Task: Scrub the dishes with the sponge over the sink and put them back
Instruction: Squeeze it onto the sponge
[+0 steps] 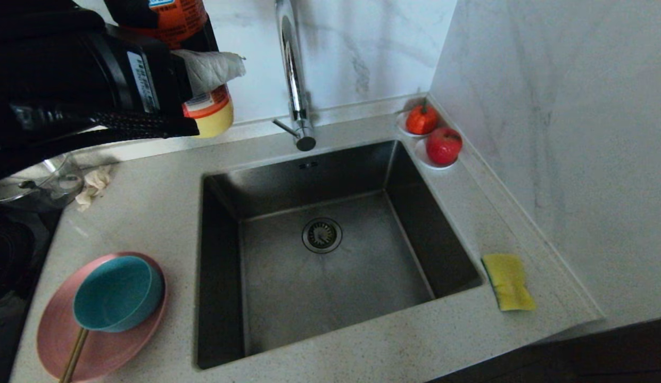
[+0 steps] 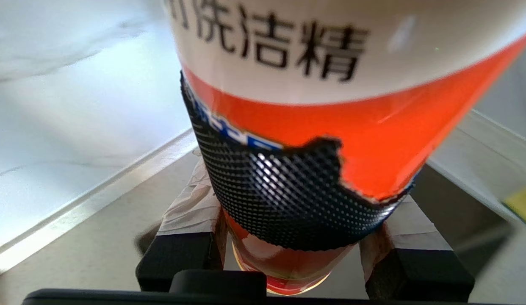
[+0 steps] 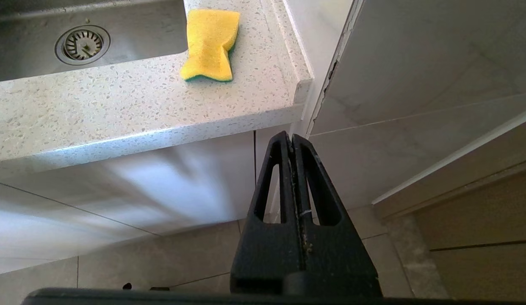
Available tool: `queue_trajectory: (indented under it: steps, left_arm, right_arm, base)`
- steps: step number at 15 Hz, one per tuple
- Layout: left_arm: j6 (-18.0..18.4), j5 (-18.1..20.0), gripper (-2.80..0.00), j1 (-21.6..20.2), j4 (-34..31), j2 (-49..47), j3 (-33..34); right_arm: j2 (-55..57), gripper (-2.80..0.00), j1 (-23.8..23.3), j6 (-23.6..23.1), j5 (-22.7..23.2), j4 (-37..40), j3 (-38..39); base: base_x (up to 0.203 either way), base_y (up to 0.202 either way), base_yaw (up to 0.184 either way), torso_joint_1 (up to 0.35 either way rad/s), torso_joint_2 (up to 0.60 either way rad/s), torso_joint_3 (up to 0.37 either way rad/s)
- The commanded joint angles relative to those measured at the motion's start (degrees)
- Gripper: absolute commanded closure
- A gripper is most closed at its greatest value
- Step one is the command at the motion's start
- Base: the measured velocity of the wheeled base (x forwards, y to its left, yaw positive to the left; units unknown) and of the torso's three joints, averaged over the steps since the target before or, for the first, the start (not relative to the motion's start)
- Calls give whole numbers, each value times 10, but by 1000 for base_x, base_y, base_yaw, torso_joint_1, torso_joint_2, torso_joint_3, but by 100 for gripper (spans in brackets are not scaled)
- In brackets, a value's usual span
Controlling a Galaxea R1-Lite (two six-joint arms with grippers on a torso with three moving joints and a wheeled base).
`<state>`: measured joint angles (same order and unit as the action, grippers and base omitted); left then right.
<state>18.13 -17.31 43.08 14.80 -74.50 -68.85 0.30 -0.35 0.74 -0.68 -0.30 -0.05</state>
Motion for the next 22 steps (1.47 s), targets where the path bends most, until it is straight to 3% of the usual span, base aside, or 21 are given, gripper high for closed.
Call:
queue_trajectory:
  steps: [1,5,11,22]
  left_arm:
    - [1,-1,0,19,-6,1,3]
    - [1,2,0,51,-7,-11,3]
    - [15,0,0,66,-7,-57,-3]
    - [90,-7,0,83,-21,-190,-55]
  right_arm:
    - [0,0,0,0,0,0,0]
    - [0,0,0,0,0,0,0]
    - [0,0,0,0,0,0,0]
    - [0,0,0,0,0,0,0]
  base:
    - [0,0,0,0,0,0]
    - [0,0,0,0,0,0]
    - [0,0,0,0,0,0]
    - [0,0,0,0,0,0]
